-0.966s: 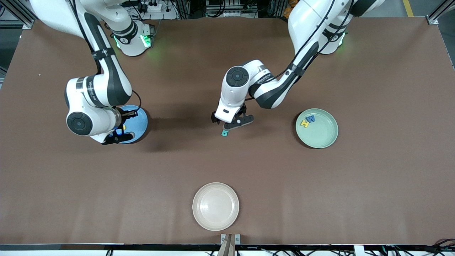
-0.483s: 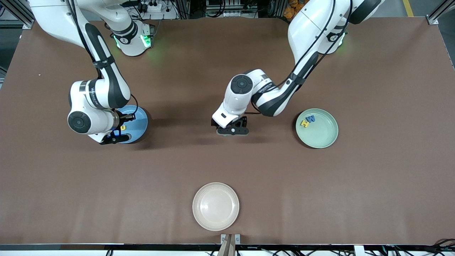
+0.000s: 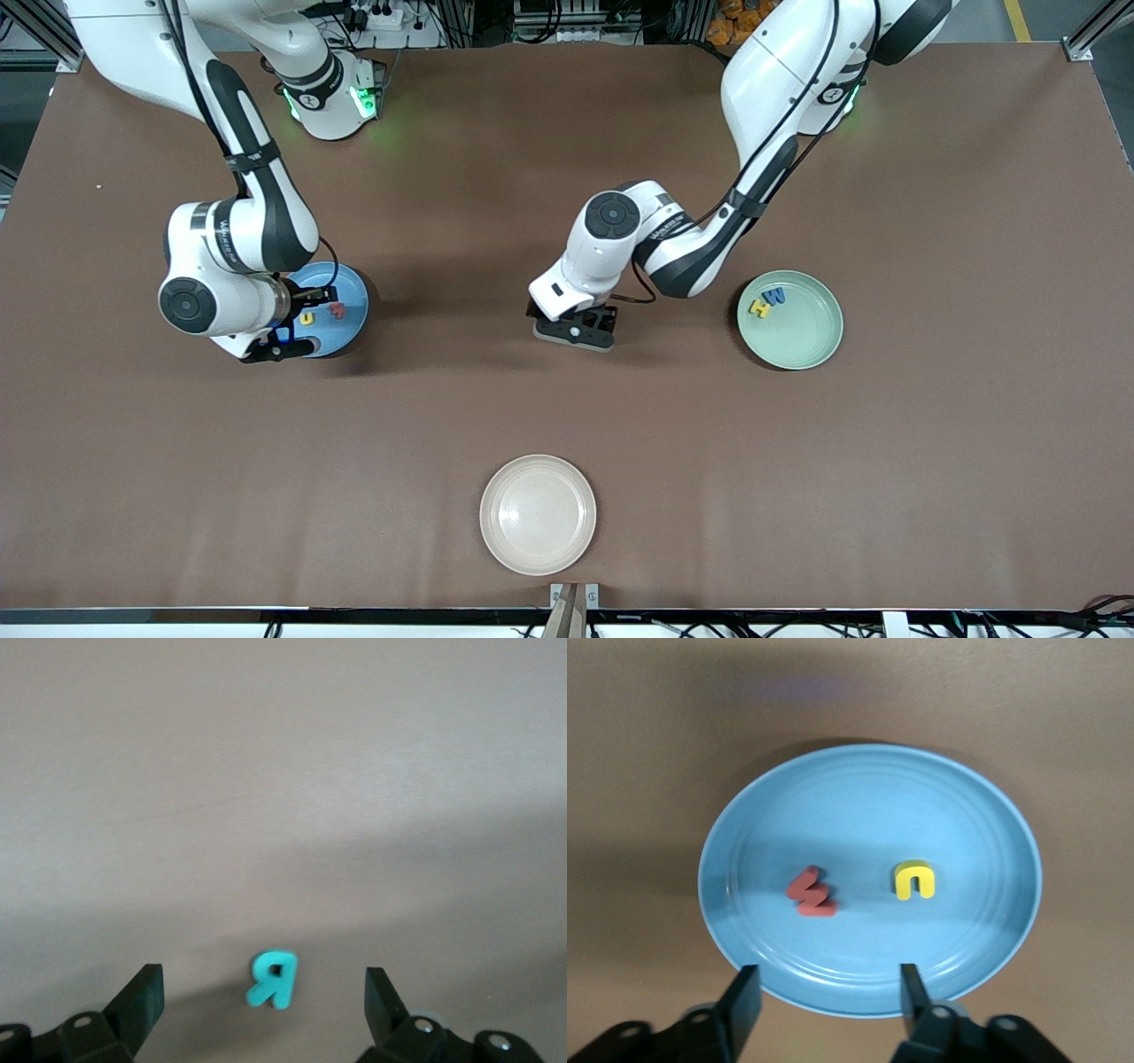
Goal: Sort upper and lower case letters into plates
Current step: 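Drop the w on the blue plate and withdraw the right gripper, then lower the left gripper and grasp the teal R letter, then carry the R to the green plate and open the left gripper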
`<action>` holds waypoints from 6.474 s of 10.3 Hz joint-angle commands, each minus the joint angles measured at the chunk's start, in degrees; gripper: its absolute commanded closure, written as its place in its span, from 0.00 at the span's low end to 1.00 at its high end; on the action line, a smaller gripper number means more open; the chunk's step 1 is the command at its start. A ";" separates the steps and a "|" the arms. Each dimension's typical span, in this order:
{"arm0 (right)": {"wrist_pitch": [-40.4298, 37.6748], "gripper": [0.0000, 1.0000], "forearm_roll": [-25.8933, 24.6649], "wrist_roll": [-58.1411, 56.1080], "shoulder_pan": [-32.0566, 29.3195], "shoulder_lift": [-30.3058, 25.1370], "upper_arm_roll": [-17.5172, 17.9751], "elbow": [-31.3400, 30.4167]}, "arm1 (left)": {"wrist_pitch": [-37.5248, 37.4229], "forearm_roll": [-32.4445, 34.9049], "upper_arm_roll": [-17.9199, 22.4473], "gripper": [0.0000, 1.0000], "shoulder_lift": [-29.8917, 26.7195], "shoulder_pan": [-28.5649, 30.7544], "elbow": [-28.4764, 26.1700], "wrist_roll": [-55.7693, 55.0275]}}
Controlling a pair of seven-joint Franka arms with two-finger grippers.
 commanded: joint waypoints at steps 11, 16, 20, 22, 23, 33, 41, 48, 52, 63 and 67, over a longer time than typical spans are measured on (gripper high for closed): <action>-15.57 0.00 2.17 -1.22 -5.92 -20.43 0.67 12.88 | -7.89 5.24 3.16 0.00 4.61 -5.28 4.56 -4.65; -15.40 0.00 1.55 -1.31 -6.88 -22.81 0.67 16.65 | -7.80 5.24 4.31 0.00 7.77 -6.68 9.31 -5.53; -19.08 0.00 1.46 -0.61 -6.80 -23.96 0.94 19.63 | -7.71 5.24 5.72 0.16 8.21 -7.92 9.23 -6.59; -21.01 0.00 -1.33 -0.61 -6.28 -23.96 1.02 22.70 | -7.71 5.24 5.72 0.35 8.30 -7.92 9.22 -6.59; -24.25 0.00 -4.57 -0.61 -5.32 -23.61 1.03 26.03 | -7.71 5.15 5.72 0.42 8.21 -7.92 9.22 -6.76; -25.07 0.00 -5.04 6.60 -6.63 -23.87 3.66 26.41 | -7.89 5.23 5.72 0.89 7.95 -7.92 8.87 -9.84; -24.99 0.00 -5.13 6.77 -6.45 -23.70 3.57 26.15 | -39.48 4.01 2.73 1.00 -0.21 -3.71 7.48 -1.34; -25.51 0.00 -5.13 7.30 -5.92 -23.52 3.75 25.45 | -37.97 4.00 0.45 1.00 -21.56 10.16 -19.57 15.63; -25.77 0.00 -5.13 7.30 -5.22 -23.60 3.75 24.74 | -20.42 4.18 0.44 1.00 -27.82 22.10 -34.17 30.02; -25.42 0.00 -5.13 7.39 -5.22 -23.78 6.04 23.69 | -2.27 4.27 1.23 0.51 -24.84 34.09 -40.26 45.88; -24.64 0.00 -5.13 7.39 -5.22 -24.13 6.04 22.37 | -2.35 2.35 -1.21 0.00 -25.71 33.56 -40.96 35.83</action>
